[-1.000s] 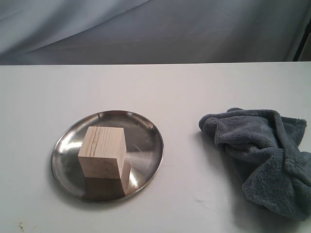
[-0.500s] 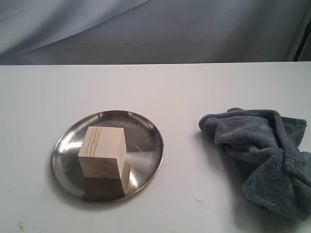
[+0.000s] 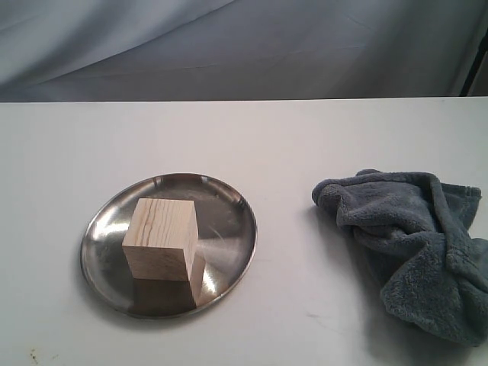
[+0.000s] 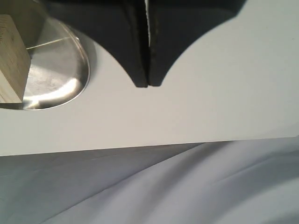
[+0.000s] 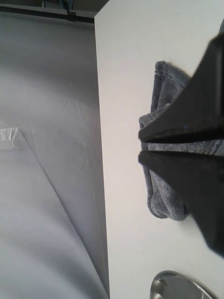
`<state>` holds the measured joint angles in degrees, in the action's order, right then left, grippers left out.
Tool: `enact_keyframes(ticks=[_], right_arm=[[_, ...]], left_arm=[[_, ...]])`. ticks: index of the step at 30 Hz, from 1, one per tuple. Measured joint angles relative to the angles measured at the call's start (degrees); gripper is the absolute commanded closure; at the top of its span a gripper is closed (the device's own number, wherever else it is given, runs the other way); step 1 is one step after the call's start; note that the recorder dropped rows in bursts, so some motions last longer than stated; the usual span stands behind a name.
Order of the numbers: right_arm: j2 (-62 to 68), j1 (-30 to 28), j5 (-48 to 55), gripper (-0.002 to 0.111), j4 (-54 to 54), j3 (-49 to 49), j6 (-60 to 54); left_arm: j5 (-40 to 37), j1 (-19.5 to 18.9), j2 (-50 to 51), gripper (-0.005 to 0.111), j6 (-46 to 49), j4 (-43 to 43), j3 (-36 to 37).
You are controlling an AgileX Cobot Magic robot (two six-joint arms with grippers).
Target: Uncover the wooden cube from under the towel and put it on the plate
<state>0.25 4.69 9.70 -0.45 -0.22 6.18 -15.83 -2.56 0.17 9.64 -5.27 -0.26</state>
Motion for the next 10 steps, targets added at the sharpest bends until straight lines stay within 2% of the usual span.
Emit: enact_keyframes(ticks=[2,5,10], right_arm=[[0.00,0.00,0.00,0.101,0.00,0.00,0.00],[0.00,0.00,0.00,0.101,0.00,0.00,0.00],[0.00,0.00,0.00,0.101,0.00,0.00,0.00]], left_arm=[[-0.09,0.00,0.00,0.107,0.00,0.00,0.00],[0.01,0.00,0.00,0.107,0.00,-6.34,0.00],[0.01,0.00,0.00,0.107,0.00,-8.54,0.00]])
